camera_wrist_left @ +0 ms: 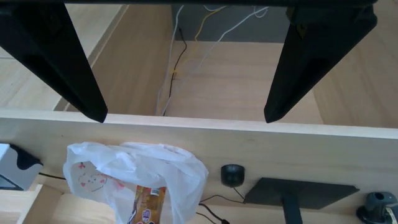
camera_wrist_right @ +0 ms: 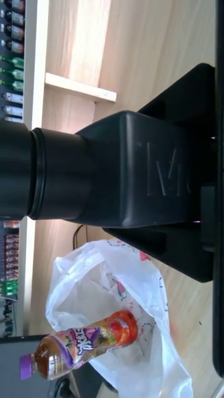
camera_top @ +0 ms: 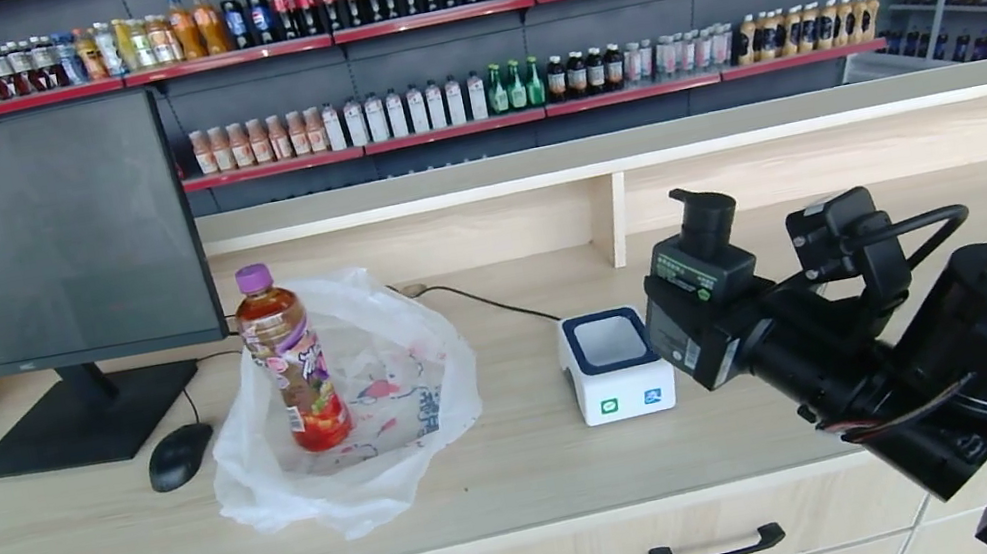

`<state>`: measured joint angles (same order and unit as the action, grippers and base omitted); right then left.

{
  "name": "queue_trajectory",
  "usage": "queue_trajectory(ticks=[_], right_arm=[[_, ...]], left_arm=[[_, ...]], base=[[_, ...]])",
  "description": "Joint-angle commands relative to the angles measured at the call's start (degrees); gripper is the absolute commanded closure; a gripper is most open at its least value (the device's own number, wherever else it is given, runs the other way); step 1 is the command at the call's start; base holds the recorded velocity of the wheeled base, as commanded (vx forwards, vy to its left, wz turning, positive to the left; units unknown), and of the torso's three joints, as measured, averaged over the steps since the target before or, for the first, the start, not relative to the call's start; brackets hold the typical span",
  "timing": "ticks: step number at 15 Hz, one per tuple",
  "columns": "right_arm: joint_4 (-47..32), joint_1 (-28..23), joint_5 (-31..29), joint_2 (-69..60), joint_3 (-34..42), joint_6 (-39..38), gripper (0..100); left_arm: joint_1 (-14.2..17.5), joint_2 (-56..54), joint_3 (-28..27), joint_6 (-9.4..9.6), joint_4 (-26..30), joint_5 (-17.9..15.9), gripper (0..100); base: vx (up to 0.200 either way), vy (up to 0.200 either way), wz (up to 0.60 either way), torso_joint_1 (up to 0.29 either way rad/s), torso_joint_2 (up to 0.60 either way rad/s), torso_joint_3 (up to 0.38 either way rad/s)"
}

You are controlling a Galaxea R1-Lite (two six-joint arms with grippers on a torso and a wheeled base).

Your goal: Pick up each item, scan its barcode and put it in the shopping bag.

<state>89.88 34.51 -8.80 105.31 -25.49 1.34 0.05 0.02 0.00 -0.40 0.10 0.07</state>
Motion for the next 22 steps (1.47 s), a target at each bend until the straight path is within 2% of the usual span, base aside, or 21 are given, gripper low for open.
queue_trajectory(ticks=[1, 3, 15, 17, 19, 20, 22], right_arm=[[0.1, 0.0, 0.0, 0.6, -0.2, 0.0, 100], [0.1, 0.0, 0.1, 1.1, -1.4, 0.1, 100], [0.1, -0.5, 1.3, 6.7, -6.1, 4.5, 100], [0.1, -2.5, 10.0, 7.1, -7.3, 9.5, 100], [0.1, -8.5, 16.5, 6.9, -7.4, 13.2, 100], [0.1, -14.6, 24.5, 6.7, -7.5, 16.9, 100], [0.1, -20.4, 37.0, 7.7, -7.8, 22.5, 100]], left_arm=[[0.0, 0.0, 0.0, -0.04, 0.0, 0.0, 0], [0.0, 0.0, 0.0, 0.05, -0.1, 0.0, 0], [0.0, 0.0, 0.0, 0.05, 0.0, 0.0, 0], [0.0, 0.0, 0.0, 0.05, -0.1, 0.0, 0], [0.0, 0.0, 0.0, 0.05, -0.1, 0.0, 0], [0.0, 0.0, 0.0, 0.05, -0.1, 0.0, 0], [0.0, 0.0, 0.0, 0.05, -0.1, 0.0, 0]], base=[[0.0, 0.2, 0.0, -0.002, 0.0, 0.002], [0.0, 0.2, 0.0, 0.0, 0.0, 0.0], [0.0, 0.0, 0.0, 0.0, 0.0, 0.0], [0.0, 0.0, 0.0, 0.0, 0.0, 0.0], [0.0, 0.0, 0.0, 0.0, 0.0, 0.0], [0.0, 0.0, 0.0, 0.0, 0.0, 0.0], [0.0, 0.0, 0.0, 0.0, 0.0, 0.0]])
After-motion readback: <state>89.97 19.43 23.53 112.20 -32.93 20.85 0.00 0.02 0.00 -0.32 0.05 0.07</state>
